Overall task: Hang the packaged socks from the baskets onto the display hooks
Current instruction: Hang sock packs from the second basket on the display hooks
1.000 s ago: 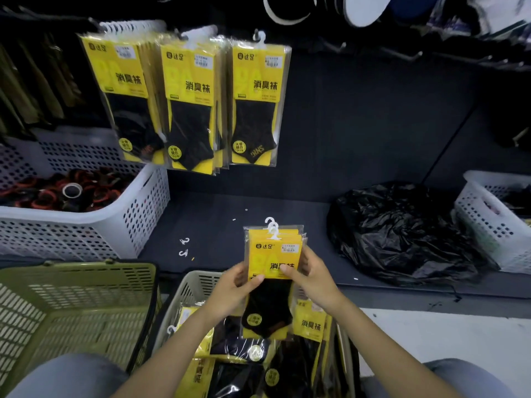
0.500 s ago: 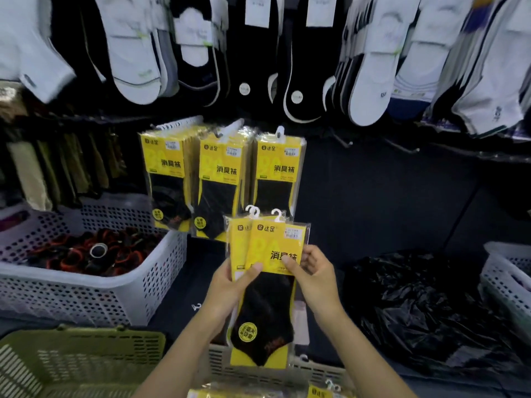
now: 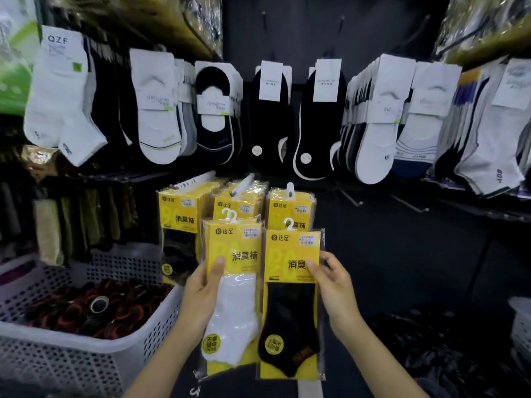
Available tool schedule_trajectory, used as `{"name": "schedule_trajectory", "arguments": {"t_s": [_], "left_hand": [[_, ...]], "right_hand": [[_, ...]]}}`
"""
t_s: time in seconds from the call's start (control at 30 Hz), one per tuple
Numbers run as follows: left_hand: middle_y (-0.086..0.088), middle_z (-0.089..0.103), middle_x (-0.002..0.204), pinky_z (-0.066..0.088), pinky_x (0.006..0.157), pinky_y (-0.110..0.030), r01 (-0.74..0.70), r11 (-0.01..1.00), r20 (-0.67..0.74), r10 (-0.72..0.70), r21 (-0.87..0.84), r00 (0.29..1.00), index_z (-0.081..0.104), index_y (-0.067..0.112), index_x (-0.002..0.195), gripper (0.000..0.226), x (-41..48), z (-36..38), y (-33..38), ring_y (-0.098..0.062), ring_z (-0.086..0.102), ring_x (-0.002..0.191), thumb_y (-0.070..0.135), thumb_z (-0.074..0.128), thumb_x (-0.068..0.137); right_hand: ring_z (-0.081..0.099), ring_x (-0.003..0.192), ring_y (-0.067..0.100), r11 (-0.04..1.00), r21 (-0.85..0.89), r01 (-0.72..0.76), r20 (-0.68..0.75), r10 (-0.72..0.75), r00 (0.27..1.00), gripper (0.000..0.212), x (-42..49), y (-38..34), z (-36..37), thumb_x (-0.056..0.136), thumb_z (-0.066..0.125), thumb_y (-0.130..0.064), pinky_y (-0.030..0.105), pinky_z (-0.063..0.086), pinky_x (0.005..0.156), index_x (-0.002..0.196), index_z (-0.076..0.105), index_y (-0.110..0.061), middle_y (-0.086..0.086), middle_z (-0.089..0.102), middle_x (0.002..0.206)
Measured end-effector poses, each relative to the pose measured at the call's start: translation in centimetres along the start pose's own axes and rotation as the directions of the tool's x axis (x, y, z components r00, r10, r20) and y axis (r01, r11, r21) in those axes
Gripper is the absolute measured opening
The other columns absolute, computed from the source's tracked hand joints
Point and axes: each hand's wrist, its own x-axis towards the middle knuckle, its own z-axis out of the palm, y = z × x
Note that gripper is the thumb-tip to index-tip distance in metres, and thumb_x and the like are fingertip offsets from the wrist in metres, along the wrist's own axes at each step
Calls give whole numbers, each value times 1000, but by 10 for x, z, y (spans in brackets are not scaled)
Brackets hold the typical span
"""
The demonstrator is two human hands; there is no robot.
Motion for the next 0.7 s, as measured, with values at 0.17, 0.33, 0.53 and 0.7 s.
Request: {"name": "schedule_trajectory", "arguments": {"t_s": [0.17,0.33,0.53,0.7], "left_hand": [[11,71,110,53,84,-24,12,998,79,-7,-67,997,64,27,115,38,2,8,11,-7,66,102,47,48,87],[20,73,87,52,58,-12,-3,998,33,5,-63,999,64,26,98,33,-7,19,18,-1,70,81,35,70,66],[15,74,85,53,57,-13,-39,999,16,39,9,999,66,24,92,36,-14,20,18,-3,71,77,36,76,59],[19,73,79,52,55,-13,-74,995,8,74,72,997,66,26,86,37,-18,23,17,-2,70,73,40,78,54]], "right_hand": [[72,86,16,998,-66,3,106,4,994,14,-12,2,11,89,61,-15,20,56,73,99,59,-5,3,76,91],[72,89,16,996,-81,-48,201,64,978,21,-25,5,11,85,65,-18,20,55,71,96,57,-2,4,76,93],[69,93,14,980,-165,108,173,-79,982,29,-13,-30,1,76,68,-33,22,55,76,99,68,-16,2,73,97],[70,85,14,934,-310,176,267,-92,959,10,-1,-47,2,85,68,-18,22,57,74,93,72,-15,2,74,91]]}}
